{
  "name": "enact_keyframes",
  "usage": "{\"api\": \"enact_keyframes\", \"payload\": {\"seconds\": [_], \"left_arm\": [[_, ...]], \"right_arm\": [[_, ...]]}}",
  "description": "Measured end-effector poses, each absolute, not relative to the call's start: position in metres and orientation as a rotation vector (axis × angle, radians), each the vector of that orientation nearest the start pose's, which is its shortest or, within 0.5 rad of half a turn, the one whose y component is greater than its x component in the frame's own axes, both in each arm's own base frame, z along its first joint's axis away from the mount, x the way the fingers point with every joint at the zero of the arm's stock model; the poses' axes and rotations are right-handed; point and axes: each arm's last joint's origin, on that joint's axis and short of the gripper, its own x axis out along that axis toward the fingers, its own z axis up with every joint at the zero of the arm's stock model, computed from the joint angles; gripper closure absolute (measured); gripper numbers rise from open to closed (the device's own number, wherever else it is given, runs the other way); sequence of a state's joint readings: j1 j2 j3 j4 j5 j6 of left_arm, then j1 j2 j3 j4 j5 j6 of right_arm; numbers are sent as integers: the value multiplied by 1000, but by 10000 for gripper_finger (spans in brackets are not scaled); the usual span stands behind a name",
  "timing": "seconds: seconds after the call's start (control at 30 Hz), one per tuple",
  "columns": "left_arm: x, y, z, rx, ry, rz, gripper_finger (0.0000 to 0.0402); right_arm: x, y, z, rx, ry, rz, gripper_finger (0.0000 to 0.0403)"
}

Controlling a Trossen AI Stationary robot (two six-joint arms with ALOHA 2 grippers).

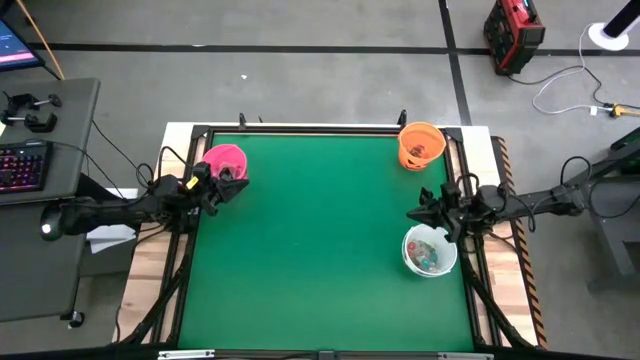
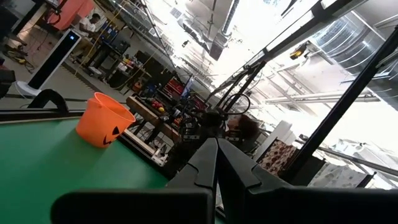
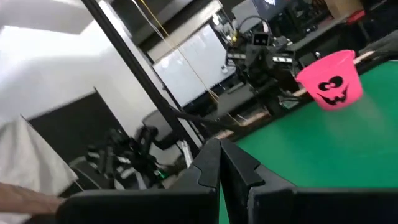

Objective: Sort candy by brand, put in halloween buckets
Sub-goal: Return to Home Position

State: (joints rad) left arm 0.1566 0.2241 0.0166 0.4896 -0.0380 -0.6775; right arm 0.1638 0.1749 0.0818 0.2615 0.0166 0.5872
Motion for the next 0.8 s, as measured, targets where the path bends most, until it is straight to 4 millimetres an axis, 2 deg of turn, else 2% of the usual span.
{"api": "enact_keyframes", "payload": {"seconds": [0.2, 0.37, 0.47, 0.53, 0.7, 0.8], "left_arm": [[106, 18, 197, -654, -336, 90, 402], [106, 18, 197, -654, -336, 90, 402], [106, 18, 197, -654, -336, 90, 402], [106, 18, 197, -654, -335, 90, 402], [106, 18, 197, -654, -335, 90, 402], [106, 18, 197, -654, -335, 90, 402]], "right_arm": [[105, 15, 193, 571, -17, 176, 403], [105, 16, 190, 511, 1, 182, 403], [107, 17, 174, 517, -2, 197, 403], [107, 18, 168, 518, 57, 181, 403], [107, 19, 168, 467, 50, 177, 403], [106, 19, 156, 478, 165, 141, 403]]}}
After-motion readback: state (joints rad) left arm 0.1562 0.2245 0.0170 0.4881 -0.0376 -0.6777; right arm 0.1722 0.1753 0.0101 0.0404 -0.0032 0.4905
